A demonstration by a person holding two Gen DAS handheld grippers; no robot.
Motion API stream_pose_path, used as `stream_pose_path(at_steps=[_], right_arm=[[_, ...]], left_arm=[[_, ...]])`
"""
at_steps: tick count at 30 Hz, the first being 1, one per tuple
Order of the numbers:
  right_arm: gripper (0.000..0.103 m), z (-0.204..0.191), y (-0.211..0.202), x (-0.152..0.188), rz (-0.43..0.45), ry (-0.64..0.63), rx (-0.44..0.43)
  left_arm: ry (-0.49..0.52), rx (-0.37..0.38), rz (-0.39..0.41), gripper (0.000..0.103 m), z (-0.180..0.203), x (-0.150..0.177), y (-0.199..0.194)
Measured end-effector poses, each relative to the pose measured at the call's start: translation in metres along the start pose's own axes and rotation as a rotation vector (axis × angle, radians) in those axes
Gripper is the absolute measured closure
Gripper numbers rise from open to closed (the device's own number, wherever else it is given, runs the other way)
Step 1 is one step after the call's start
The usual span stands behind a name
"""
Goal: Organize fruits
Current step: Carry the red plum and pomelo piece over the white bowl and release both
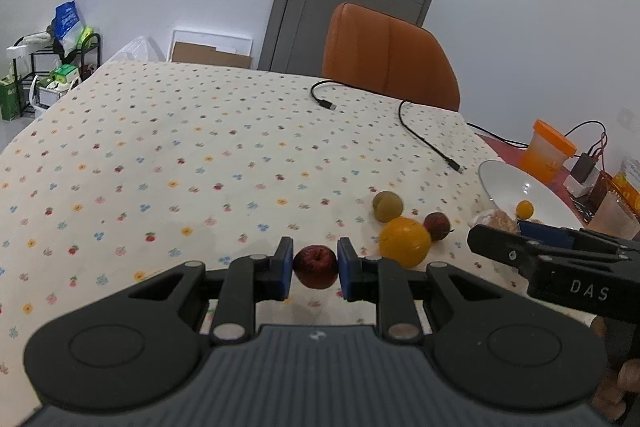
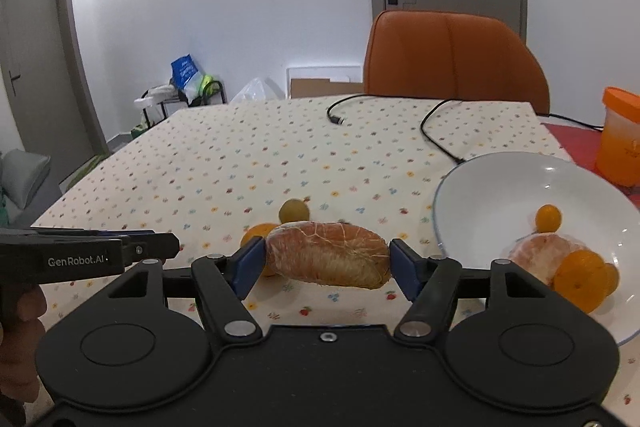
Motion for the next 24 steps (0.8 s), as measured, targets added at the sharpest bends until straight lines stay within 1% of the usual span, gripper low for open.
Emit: stream_pose_path(at_steps=[14,24], right_arm=[[0.039,0.034,-0.028,-0.009,0.077,0.036,0.056],[0.039,0.065,-0.045,-0.013,0.126,0.076,0.125]], left_arm=[[0.054,0.045,0.024,0.081,0.033,-0.014,0.002],[0.119,0.099,0.046,0.081,0.069,-0.028,0.005]])
Point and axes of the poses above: each gripper's, at about its wrist camera, not at the fingertips, and y roughly the way its jaws point, z to its right, x to its underside, the point moved 3 cm from there along y, roughly the way its jaws point, and after that the axes turned 5 degrees about y, right-handed, at the moved point
